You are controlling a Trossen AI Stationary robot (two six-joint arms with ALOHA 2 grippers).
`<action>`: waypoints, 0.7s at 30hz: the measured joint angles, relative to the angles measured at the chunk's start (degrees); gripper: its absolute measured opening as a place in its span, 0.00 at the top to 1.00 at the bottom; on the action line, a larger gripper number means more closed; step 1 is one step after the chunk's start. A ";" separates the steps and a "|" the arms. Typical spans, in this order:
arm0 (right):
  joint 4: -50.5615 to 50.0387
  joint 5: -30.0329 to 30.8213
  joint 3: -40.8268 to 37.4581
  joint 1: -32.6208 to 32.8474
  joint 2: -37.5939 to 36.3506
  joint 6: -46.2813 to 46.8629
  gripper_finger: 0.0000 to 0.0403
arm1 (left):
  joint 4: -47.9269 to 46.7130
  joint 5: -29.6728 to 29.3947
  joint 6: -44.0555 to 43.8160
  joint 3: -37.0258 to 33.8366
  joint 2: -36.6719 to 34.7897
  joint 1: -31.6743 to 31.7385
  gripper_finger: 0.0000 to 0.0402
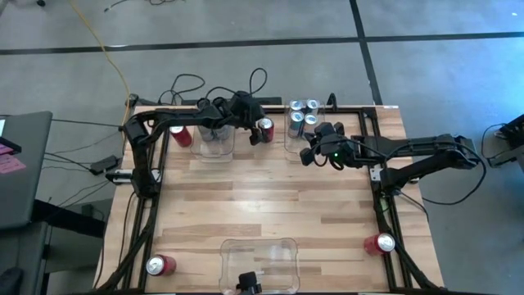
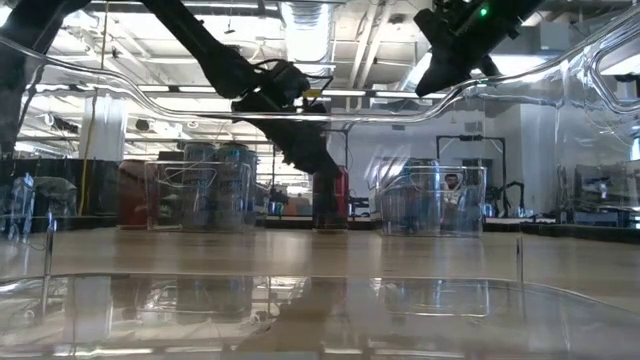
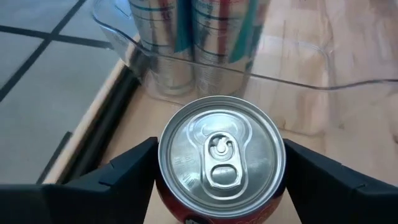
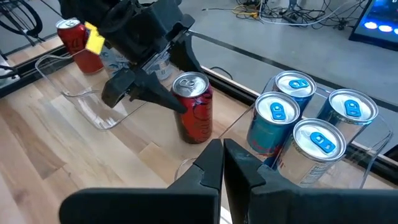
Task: Sort soda cans
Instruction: Put the top right red and black soda can into the bottom transparent bin
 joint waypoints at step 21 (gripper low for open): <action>3.96 -0.24 0.00 -0.13 -0.02 -9.56 0.92 | -20.63 -6.44 -3.34 -2.95 -20.74 -21.73 0.27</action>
